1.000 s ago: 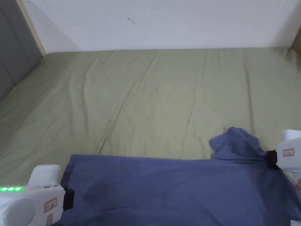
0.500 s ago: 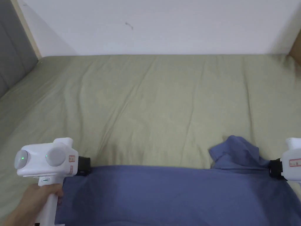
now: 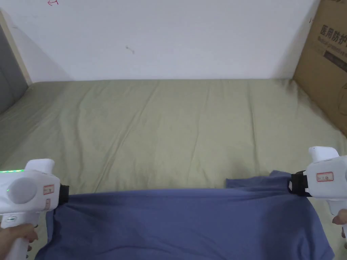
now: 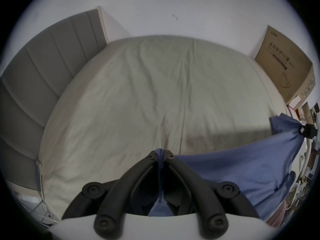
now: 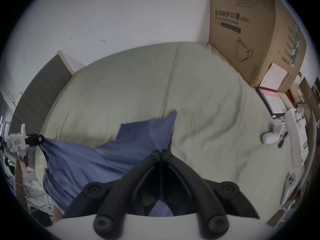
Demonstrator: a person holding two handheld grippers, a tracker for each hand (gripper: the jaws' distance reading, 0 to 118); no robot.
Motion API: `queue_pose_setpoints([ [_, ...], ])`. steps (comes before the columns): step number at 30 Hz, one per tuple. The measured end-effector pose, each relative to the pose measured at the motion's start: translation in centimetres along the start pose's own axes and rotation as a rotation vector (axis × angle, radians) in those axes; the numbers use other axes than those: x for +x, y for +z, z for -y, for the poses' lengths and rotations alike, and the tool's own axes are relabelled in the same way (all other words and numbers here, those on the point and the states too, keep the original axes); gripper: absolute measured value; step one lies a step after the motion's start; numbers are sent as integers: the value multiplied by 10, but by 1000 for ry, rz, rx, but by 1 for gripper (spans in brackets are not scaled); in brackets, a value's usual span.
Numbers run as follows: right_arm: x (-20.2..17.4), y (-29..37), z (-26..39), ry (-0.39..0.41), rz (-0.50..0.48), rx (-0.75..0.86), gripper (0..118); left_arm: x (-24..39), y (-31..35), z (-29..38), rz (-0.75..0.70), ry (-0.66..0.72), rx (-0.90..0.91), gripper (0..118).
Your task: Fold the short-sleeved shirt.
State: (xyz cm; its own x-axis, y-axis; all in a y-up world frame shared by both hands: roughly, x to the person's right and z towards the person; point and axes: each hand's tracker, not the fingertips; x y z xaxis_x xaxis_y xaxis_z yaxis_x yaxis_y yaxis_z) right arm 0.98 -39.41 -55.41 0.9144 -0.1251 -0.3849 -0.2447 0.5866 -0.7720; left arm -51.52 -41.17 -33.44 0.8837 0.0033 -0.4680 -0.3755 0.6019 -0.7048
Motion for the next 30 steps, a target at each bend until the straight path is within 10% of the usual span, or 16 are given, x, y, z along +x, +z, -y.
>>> queue_pose_setpoints([
  [12, 12, 79, 178, -20, 9, -155, 2, -37, 76, 145, 26, -50, -102, 6],
  [14, 10, 67, 202, -14, 51, -176, 11, -38, 66, 162, 37, -25, -152, 44],
  [16, 14, 55, 210, -17, 88, -198, 50, -36, 62, 168, -4, -24, -160, 85],
  [19, 7, 63, 207, -10, 111, -166, 72, -41, 78, 165, -18, 23, -103, 103],
  [23, -21, 87, 175, 42, 106, -25, 71, -43, 109, 149, 36, 83, -39, 100],
  [24, -34, 93, 167, 78, 98, 15, 67, -42, 116, 147, 54, 94, -10, 90],
  [27, -76, 99, 153, 157, 94, 127, 6, -38, 127, 150, 107, 109, 15, 0],
  [30, -116, 98, 153, 165, 16, 173, 0, -42, 122, 159, 231, 164, 4, 0],
])
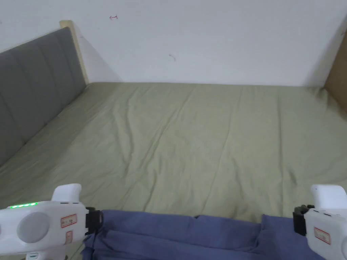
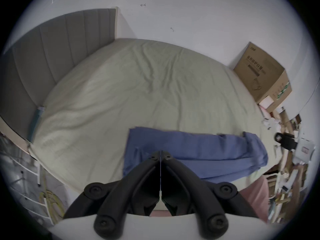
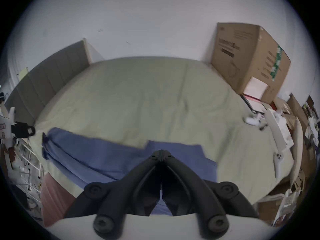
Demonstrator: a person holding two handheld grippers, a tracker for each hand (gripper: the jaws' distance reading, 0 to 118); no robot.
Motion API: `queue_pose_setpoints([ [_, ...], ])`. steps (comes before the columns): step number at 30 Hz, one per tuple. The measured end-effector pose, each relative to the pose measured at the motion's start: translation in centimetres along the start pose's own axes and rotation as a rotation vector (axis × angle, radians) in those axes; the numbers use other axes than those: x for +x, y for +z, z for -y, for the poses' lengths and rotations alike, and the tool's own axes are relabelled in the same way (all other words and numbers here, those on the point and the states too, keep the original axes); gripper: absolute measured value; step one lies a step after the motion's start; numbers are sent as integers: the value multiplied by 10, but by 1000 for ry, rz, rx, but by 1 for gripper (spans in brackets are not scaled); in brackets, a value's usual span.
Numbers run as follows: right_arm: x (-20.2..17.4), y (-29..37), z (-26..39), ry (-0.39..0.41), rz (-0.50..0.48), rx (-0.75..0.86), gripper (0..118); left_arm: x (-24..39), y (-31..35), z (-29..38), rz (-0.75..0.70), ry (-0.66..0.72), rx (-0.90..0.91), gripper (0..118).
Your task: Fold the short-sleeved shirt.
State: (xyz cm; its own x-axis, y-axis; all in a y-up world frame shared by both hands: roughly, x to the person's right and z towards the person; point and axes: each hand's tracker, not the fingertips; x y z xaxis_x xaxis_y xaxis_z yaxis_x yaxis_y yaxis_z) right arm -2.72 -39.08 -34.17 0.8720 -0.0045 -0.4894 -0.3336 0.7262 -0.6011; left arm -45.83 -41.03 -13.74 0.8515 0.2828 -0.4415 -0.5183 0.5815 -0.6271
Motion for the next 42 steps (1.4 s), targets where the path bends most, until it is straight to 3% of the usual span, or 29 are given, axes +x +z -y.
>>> queue_pose_setpoints([
  [3, -35, -8, 0, 24, -42, -21, 0, -13, -4, 10, -29, 65, 18, 0],
  [4, -43, -11, 0, 15, -77, -28, 0, -20, -5, 11, -27, 102, 29, 8],
  [5, -51, -13, 1, -1, -114, -37, 0, -27, -3, 13, 0, 159, 30, 34],
  [7, -61, -21, 3, -10, -156, -61, 0, -46, -12, 15, 63, 254, 13, 107],
  [8, -67, -24, 4, -12, -163, -64, 0, -56, -19, 17, 93, 299, 4, 118],
  [11, -82, -32, 7, -6, -190, -87, 0, -74, -34, 24, 94, 429, 8, 114],
  [16, -102, -46, 12, 32, -223, -135, 0, -91, -83, 51, 220, 609, -171, 110],
  [19, -106, -49, 14, 48, -231, -150, 0, -89, -76, 56, 189, 613, -73, 106],
  [20, -107, -50, 14, 50, -232, -155, 0, -92, -73, 53, 188, 612, -70, 99],
  [21, -107, -51, 14, 50, -233, -159, 0, -91, -70, 54, 129, 594, -69, 77],
  [22, -106, -53, 15, 49, -237, -163, 0, -94, -69, 54, 58, 584, -90, 20],
  [23, -106, -54, 16, 46, -241, -166, 0, -100, -73, 57, 166, 653, -94, 10],
  [25, -104, -55, 16, 37, -241, -171, 0, -102, -71, 58, 168, 728, -93, 10],
  [28, -96, -52, 18, 28, -234, -171, 0, -78, -54, 41, 87, 531, -73, 10],
  [33, -68, -51, 24, -41, -200, -191, 0, -11, -24, 6, 141, 325, 17, 10],
  [37, -38, -48, 31, -106, -172, -196, 0, 83, -10, -8, 124, -42, 40, 10],
  [42, -5, -41, 42, -201, -137, -205, 0, 199, -26, 17, 265, -382, -11, 10],
])
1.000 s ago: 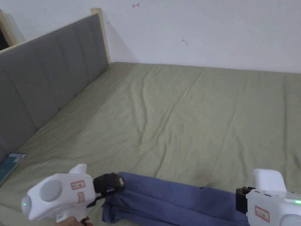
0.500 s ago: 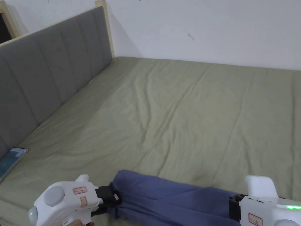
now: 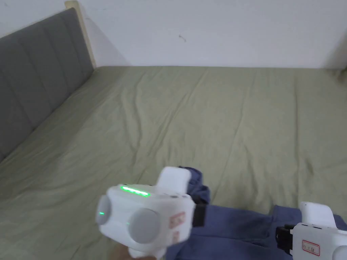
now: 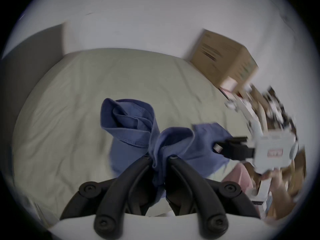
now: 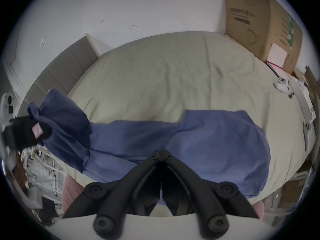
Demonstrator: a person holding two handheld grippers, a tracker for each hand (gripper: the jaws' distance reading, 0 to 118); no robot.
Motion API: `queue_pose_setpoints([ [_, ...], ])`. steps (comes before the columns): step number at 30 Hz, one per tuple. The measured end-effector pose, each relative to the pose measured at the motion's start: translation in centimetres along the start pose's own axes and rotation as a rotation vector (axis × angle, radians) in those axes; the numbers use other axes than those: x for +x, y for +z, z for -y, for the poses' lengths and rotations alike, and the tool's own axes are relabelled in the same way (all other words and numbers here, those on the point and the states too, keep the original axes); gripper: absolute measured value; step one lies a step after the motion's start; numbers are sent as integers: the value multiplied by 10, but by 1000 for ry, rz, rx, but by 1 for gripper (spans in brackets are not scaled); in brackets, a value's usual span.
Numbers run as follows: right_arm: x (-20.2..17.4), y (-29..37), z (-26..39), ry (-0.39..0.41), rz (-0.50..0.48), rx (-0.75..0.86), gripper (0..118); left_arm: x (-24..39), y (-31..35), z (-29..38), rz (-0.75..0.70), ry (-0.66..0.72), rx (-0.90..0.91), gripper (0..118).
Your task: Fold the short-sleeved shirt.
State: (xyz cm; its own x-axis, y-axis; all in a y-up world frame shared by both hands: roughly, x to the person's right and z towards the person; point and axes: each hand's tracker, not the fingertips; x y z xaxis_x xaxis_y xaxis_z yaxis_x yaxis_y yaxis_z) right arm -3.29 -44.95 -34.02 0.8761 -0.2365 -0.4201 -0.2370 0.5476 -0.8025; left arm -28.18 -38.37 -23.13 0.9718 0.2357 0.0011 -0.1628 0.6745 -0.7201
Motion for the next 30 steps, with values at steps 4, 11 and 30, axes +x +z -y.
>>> queue_pose_setpoints([
  [4, 25, 5, 9, -53, 30, -4, 0, 44, -70, 19, 58, -73, -115, 71],
  [11, 56, 17, 20, -124, 76, -4, 0, 24, -101, 39, 138, 169, -217, 82],
  [30, 51, 11, 29, -130, 47, -17, 0, 52, -139, 50, 210, 178, -314, 3],
])
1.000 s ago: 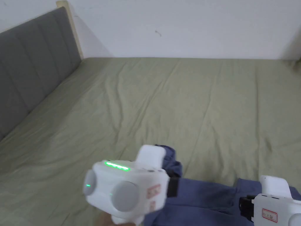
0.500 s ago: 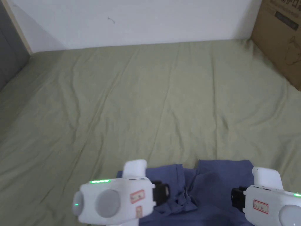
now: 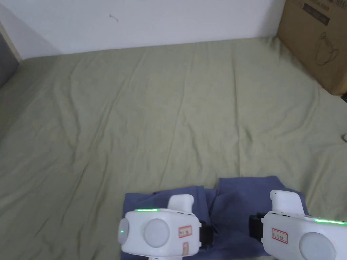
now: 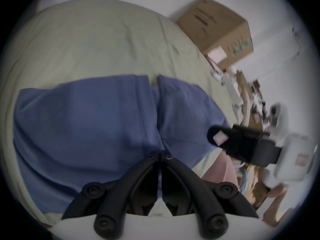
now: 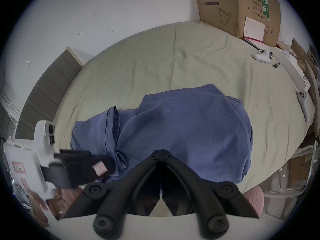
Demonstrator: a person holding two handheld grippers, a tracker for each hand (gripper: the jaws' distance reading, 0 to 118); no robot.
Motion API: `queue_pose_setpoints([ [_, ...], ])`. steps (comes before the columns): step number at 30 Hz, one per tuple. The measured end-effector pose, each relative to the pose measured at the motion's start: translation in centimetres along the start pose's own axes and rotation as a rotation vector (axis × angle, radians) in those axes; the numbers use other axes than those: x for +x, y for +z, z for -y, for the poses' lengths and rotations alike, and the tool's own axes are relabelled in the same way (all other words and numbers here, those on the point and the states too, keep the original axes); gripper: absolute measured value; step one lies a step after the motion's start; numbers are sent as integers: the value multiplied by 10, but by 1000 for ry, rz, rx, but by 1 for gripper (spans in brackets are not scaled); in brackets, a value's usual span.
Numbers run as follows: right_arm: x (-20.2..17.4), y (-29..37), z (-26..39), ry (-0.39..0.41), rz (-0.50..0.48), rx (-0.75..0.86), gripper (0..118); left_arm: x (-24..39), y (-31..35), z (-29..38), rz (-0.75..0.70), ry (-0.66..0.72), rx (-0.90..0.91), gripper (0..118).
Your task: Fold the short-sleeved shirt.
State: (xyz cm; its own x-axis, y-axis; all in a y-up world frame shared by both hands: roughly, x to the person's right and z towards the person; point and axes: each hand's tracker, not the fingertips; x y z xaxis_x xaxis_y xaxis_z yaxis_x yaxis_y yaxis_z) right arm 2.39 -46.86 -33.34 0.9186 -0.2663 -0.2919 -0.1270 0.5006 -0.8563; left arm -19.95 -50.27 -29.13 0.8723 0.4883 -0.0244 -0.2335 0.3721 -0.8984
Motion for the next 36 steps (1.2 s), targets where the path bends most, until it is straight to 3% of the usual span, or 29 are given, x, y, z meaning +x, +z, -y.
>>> queue_pose_setpoints([
  [4, 3, 7, -1, -4, 7, 7, 0, -3, 5, 5, 49, 43, -17, 3],
  [8, 4, 13, -4, -7, 14, 22, 0, -25, 51, 3, 56, 102, 101, 3],
  [12, 2, 15, -6, -9, 13, 31, 0, -82, 103, 7, 86, 269, 239, 4],
  [13, 1, 16, -6, -7, 10, 33, 0, -104, 111, 12, 89, 317, 268, 17],
  [16, -6, 13, -7, 8, 9, 27, 0, -155, 120, 26, 51, 457, 268, 80],
  [20, -19, 7, -8, 41, 4, 9, 0, -197, 111, 44, 103, 568, 305, 101],
  [23, -30, 2, -9, 66, -9, -8, 0, -205, 93, 49, 204, 638, 306, 103],
  [26, -38, -2, -9, 82, -19, -23, 0, -201, 82, 39, 304, 583, 274, 102],
  [27, -41, -3, -9, 87, -20, -26, 0, -202, 76, 38, 327, 580, 254, 94],
  [28, -43, -4, -9, 93, -20, -29, 0, -203, 71, 38, 346, 601, 250, 58],
  [29, -45, -5, -9, 99, -21, -33, 0, -204, 65, 37, 346, 618, 234, 13],
  [31, -48, -6, -8, 108, -21, -38, 0, -206, 48, 39, 239, 617, 141, 11],
  [34, -52, -5, -8, 126, -19, -47, 0, -215, 62, 41, 352, 670, 198, 11],
  [36, -53, -5, -9, 135, -14, -51, 0, -218, 80, 37, 276, 565, 193, 11],
])
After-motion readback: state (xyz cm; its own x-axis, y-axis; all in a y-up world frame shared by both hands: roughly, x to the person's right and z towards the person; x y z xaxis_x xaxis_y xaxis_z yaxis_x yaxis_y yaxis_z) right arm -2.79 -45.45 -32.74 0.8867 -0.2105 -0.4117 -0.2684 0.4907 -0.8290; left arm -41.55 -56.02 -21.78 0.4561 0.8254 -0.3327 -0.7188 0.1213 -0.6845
